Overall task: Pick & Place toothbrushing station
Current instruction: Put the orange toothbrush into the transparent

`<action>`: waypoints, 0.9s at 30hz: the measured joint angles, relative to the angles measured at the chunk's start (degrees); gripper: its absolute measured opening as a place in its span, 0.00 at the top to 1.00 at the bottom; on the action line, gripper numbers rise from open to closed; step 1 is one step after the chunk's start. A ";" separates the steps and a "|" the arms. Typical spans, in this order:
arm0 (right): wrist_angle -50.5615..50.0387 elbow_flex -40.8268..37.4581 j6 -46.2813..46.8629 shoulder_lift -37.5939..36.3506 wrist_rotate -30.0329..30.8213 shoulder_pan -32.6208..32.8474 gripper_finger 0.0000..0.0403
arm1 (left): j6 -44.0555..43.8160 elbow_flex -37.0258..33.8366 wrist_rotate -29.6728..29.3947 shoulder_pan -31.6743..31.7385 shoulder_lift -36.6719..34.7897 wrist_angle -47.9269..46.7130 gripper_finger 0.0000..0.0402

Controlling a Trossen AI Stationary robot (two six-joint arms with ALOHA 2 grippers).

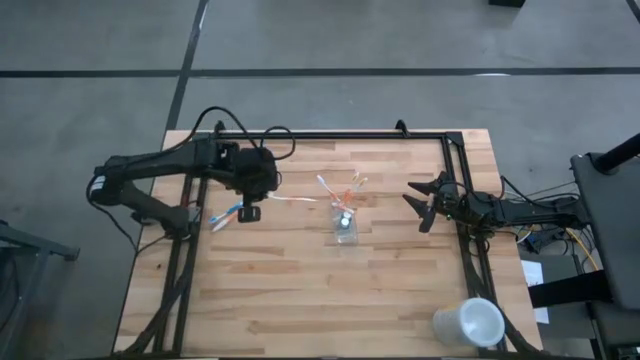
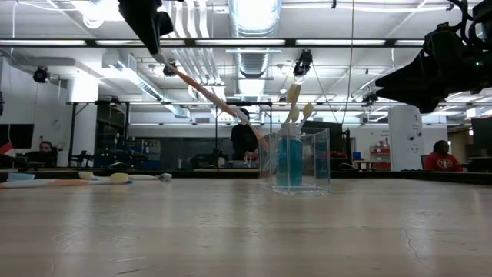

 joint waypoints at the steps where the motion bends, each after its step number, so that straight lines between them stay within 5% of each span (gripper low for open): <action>1: 0.00 0.00 0.00 0.00 0.00 0.02 0.47 | 0.55 0.67 -0.01 0.18 0.69 -0.37 0.94; 27: 0.00 0.00 0.00 0.00 0.00 -0.01 0.47 | 0.56 4.25 -0.37 2.08 5.19 -0.75 0.94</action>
